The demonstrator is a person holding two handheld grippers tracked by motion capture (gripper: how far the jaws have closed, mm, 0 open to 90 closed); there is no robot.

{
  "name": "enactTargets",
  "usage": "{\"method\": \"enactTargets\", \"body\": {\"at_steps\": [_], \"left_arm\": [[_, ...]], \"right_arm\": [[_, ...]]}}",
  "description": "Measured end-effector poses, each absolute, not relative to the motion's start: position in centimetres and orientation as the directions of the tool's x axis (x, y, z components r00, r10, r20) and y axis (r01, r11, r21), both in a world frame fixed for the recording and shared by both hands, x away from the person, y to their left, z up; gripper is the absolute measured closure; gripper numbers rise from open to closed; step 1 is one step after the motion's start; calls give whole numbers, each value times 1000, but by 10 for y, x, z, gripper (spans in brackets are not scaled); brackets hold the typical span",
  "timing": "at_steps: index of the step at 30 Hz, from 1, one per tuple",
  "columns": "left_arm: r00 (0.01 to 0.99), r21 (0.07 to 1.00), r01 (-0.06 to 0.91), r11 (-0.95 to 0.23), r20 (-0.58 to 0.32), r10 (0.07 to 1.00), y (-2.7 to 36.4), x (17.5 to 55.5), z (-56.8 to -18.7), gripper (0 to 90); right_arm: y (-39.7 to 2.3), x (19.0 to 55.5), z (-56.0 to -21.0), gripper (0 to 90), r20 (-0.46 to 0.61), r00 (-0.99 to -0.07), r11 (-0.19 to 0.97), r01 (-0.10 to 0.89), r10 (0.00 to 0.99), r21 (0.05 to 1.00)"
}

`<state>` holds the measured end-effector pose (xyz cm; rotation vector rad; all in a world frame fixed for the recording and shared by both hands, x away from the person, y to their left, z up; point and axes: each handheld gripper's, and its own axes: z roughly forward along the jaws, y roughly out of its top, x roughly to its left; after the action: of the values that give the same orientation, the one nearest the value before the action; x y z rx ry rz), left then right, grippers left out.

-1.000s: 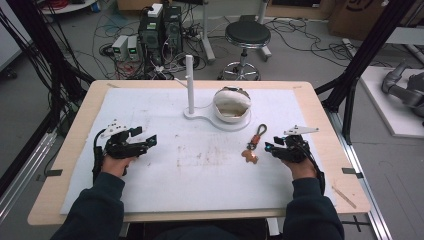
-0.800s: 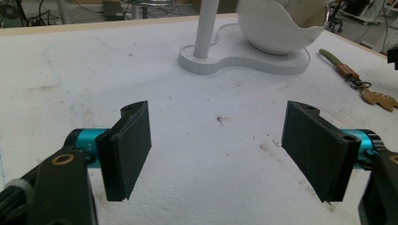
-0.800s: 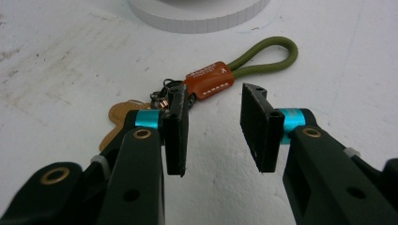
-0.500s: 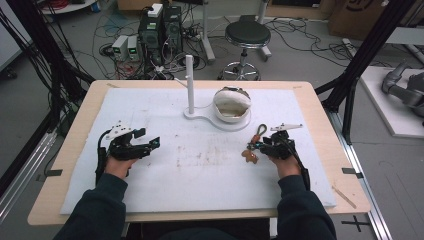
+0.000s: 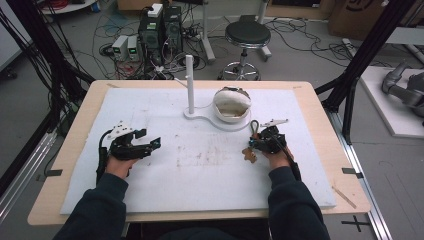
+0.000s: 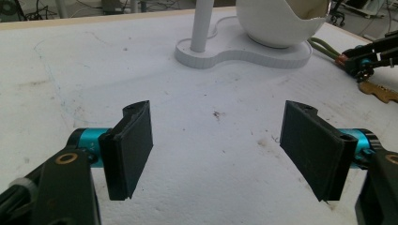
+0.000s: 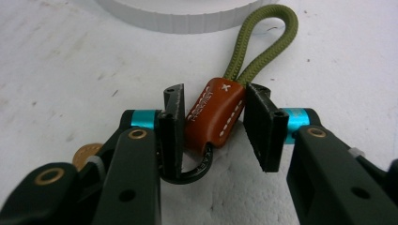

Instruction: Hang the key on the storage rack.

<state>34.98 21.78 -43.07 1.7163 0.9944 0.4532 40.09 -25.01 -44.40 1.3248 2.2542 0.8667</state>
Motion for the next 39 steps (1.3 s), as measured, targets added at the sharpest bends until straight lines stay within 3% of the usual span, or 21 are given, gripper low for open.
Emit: {"method": "enactTargets", "body": {"at_steps": [9,11,12,15,25,28,35,39], "left_arm": [[577,912,401,-91,-174,798,221,350,-430,260],[577,912,400,-91,-173,798,221,350,-431,260],[576,911,402,-90,-175,799,220,350,-431,260],[579,911,401,-96,-171,797,219,350,-431,263],[582,909,405,-100,-172,795,218,351,-432,265],[582,908,406,-102,-171,795,218,350,-431,265],[580,908,407,-99,-173,796,219,350,-431,266],[577,909,406,-95,-174,798,220,350,-431,266]], "right_arm": [[-255,398,-440,619,22,-544,403,646,839,649],[-255,397,-438,592,64,-560,399,661,826,636],[-256,397,-437,529,127,-572,373,671,810,641],[-255,397,-435,480,145,-550,328,667,823,669],[-244,396,-441,595,32,-471,341,684,882,644],[-242,396,-437,716,12,-483,370,688,876,625],[-251,397,-434,769,109,-494,331,714,862,617],[-254,389,-426,771,145,-561,337,661,815,671]]}}
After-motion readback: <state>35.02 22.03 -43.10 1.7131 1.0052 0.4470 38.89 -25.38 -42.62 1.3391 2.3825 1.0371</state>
